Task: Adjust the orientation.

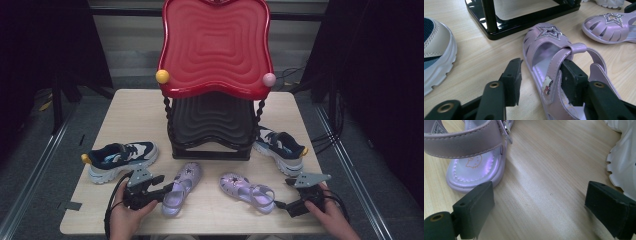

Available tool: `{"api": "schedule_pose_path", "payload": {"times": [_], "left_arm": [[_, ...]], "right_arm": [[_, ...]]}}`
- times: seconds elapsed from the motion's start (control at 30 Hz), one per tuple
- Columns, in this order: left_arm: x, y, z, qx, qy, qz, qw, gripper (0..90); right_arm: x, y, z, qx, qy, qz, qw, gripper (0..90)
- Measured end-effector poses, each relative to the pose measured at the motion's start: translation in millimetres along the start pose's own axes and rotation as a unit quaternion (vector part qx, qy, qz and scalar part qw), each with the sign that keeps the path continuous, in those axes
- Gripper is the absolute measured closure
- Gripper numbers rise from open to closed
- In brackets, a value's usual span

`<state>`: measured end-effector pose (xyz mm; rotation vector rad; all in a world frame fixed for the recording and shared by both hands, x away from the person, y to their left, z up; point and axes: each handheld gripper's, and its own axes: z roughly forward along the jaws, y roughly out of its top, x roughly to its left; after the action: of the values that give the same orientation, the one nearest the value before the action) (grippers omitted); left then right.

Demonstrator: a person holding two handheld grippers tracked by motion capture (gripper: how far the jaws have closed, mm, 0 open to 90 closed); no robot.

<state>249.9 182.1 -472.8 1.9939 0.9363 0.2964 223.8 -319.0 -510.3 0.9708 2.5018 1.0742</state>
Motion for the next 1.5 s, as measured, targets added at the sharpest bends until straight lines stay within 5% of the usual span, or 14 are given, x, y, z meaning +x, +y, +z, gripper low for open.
{"api": "schedule_pose_path", "payload": {"times": [0.37,0.53,1.07,1.5], "left_arm": [[-1.7,-0.4,2.1,0.005,-0.002,-0.013,0.9999,65.1],[-3.4,-2.1,3.6,-0.006,0.007,0.005,0.9999,68.0],[-4.3,-7.9,5.5,-0.040,0.007,0.009,0.9991,78.5],[-9.8,-0.3,-1.8,-0.068,0.009,0.034,0.9971,82.1]], "right_arm": [[0.0,0.0,0.0,0.000,0.000,0.000,1.0000,7.4],[0.0,0.0,0.0,0.000,0.000,0.000,1.0000,7.4],[0.0,0.0,0.0,0.000,0.000,0.000,1.0000,7.4],[0.0,0.0,0.0,0.000,0.000,0.000,1.0000,7.4]]}}
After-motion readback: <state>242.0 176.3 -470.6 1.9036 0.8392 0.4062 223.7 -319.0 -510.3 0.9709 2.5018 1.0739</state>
